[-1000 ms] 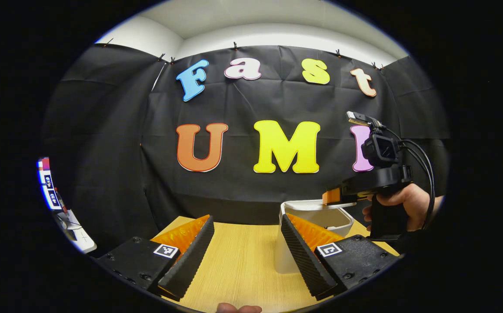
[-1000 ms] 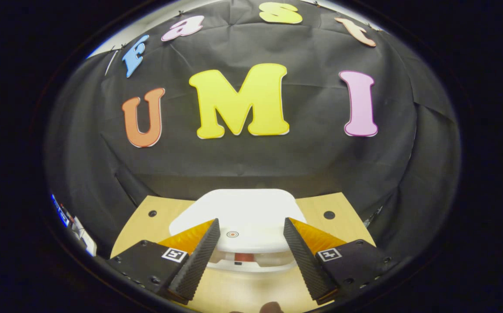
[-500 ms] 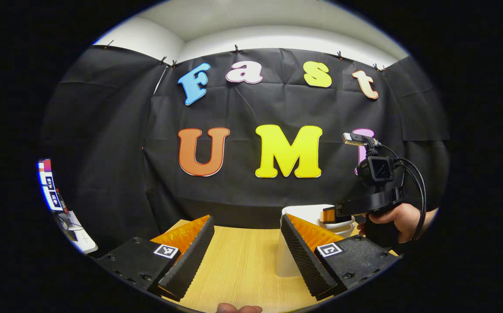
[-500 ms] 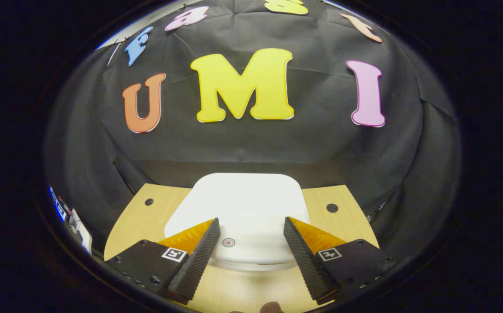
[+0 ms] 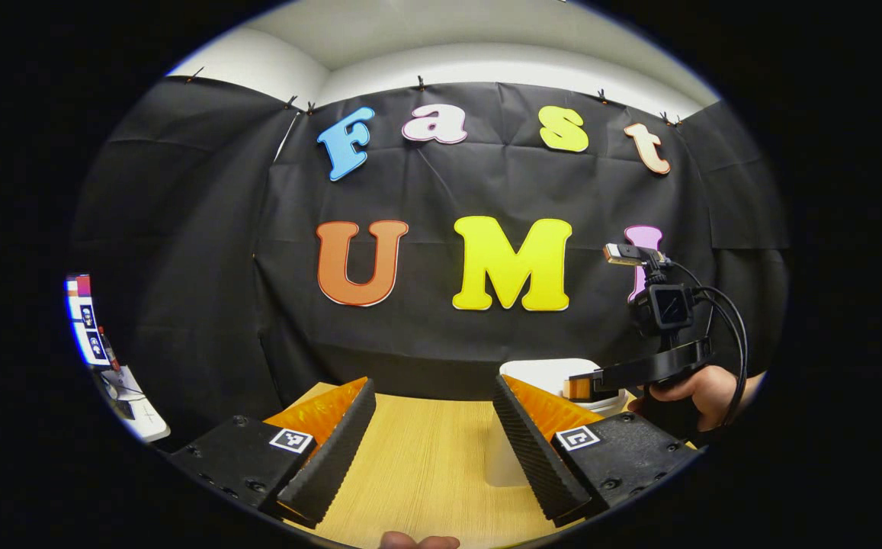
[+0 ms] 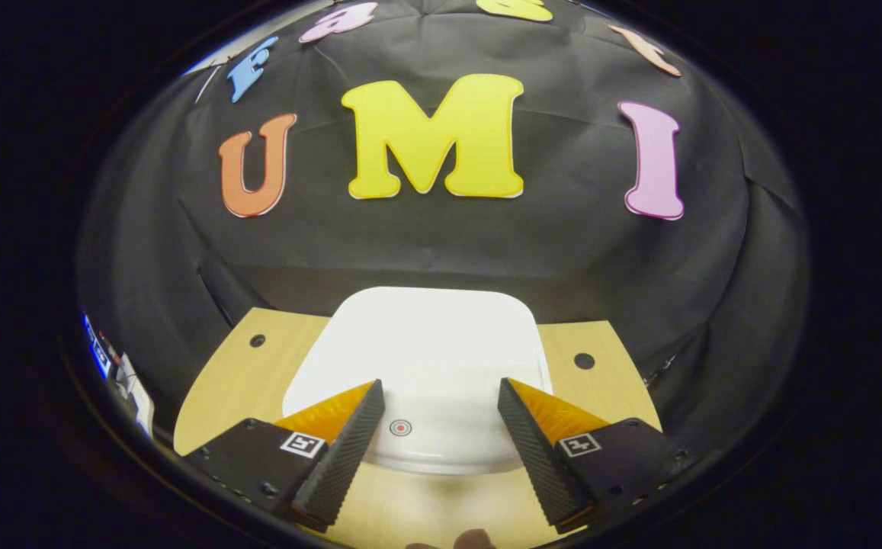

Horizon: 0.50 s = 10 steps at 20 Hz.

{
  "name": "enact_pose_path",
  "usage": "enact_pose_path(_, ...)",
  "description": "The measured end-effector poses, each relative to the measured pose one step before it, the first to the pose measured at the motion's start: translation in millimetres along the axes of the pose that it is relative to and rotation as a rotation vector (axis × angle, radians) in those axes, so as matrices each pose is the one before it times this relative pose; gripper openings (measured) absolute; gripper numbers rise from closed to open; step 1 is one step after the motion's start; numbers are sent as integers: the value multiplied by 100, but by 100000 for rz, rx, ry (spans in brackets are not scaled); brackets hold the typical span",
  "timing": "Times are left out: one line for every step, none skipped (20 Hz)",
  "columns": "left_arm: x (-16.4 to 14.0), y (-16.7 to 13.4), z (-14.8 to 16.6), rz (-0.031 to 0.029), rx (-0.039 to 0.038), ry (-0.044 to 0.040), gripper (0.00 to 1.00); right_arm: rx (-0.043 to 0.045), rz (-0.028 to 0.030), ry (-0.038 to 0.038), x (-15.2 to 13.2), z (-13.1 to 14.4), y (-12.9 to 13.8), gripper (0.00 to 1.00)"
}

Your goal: Press the lid of the desktop garbage bin to open it, pick up the crumpled paper on the desktop and throw it into the bin, then pick up the pop can on the desktop and drop it into the bin, and finally close the garbage bin lid.

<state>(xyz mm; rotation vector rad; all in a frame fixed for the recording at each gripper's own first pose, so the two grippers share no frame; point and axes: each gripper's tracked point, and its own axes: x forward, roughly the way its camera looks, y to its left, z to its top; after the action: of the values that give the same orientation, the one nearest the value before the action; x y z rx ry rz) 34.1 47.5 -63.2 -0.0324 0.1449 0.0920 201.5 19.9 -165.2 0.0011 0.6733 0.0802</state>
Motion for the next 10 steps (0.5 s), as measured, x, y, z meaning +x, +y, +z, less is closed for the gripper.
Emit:
enact_pose_path(63,-133,-60,-192,-22,176,99,988,45,-474,48,-27,21,95)
enact_pose_path(-14,16,-186,-114,57,167,99,-85,432,-720,108,-105,43,96)
enact_pose_path(-49,-56,-73,-187,-101,246,99,-473,303,1310,246,-603,-203,96)
enact_pose_path(178,-69,7,-440,-287,227,99,-736,240,-1808,94,-43,268,96)
enact_pose_path(28,-115,-147,-502,-74,315,99,-2636,180,-1048,10,-50,95,97)
enact_pose_path(52,-182,55,-372,106,-10,99,-2996,-480,-1174,402,-102,-74,98)
enact_pose_path(75,-60,7,-383,-3,-213,99,-1391,-28,644,58,-313,-58,98)
enact_pose_path(70,-239,-25,-565,-134,-100,99,857,-106,-907,-29,-60,6,99)
enact_pose_path(100,-131,137,-514,-41,-78,99,25,161,-430,-80,93,-2,99)
enact_pose_path(32,-92,196,-417,-3,-665,99,739,172,-1389,-96,324,-13,99)
